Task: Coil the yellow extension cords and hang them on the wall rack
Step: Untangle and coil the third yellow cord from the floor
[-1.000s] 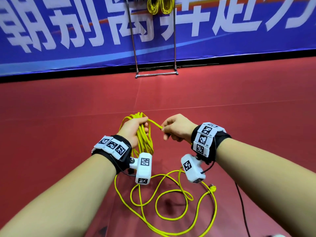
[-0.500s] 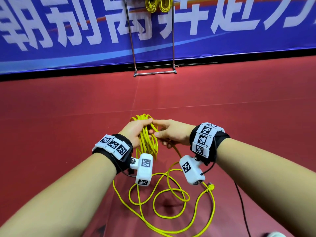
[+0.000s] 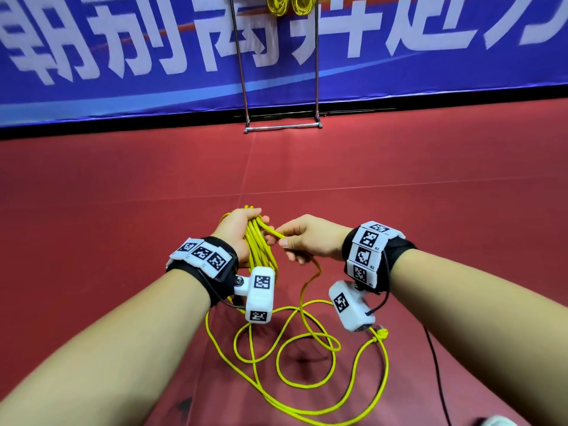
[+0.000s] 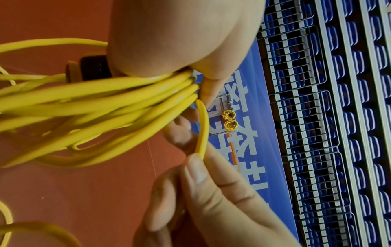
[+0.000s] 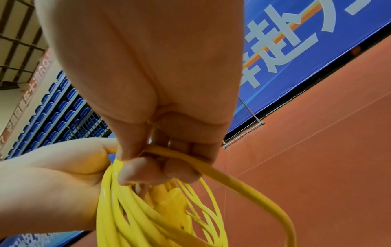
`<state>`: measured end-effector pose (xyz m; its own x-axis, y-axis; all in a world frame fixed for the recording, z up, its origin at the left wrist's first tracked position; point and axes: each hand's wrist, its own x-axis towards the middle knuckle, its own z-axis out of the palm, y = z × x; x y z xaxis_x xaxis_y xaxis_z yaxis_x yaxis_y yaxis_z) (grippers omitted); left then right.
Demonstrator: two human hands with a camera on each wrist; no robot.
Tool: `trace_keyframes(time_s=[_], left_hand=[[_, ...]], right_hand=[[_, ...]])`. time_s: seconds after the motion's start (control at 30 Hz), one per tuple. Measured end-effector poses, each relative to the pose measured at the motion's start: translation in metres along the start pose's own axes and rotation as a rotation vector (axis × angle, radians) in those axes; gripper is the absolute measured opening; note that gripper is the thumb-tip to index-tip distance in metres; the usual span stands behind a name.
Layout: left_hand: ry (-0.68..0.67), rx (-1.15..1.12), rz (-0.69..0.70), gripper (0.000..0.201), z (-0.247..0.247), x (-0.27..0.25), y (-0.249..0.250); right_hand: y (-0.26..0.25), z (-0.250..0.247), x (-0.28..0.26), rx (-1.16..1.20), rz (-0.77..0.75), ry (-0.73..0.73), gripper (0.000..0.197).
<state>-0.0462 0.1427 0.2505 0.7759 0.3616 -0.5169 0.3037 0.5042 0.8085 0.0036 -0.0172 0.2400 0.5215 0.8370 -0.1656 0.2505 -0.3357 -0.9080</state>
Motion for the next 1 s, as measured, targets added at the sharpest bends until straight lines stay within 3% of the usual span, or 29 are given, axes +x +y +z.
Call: trace_keyframes(time_s=[0.2, 0.3, 0.43, 0.47, 0.57, 0.7, 0.8, 1.0], left_hand=[[-0.035, -0.077, -0.017, 0.03, 0.001, -0.006, 0.004], [0.005, -0.194, 0.005, 0.026, -0.005, 0.001, 0.011], [-0.004, -0.228, 0.038, 0.026, -0.011, 0.004, 0.014], [-0.013, -0.235, 0.051, 0.025, -0.011, 0.003, 0.014], [-0.057, -0.312, 0.101, 0.027, -0.011, 0.001, 0.016], [-0.136, -0.332, 0.177, 0.03, -0.01, -0.005, 0.022], [-0.155, -0.409, 0.203, 0.032, -0.007, -0.005, 0.025], [-0.002, -0.47, 0.251, 0.025, -0.009, 0.004, 0.031]], right_hand=[[0.013, -0.001, 0.004, -0.06, 0.016, -0.049, 0.011], [0.036, -0.01, 0.001, -0.29, 0.065, -0.045, 0.008], [0.056, -0.021, -0.008, -0.415, 0.136, -0.008, 0.007], [0.058, -0.023, -0.009, -0.514, 0.153, 0.006, 0.002], [0.066, -0.029, -0.015, -0.804, 0.22, 0.053, 0.012], [0.084, -0.034, -0.024, -0.805, 0.328, 0.032, 0.02], [0.087, -0.04, -0.025, -0.761, 0.326, 0.083, 0.019], [0.101, -0.05, -0.03, -0.803, 0.393, 0.171, 0.023]])
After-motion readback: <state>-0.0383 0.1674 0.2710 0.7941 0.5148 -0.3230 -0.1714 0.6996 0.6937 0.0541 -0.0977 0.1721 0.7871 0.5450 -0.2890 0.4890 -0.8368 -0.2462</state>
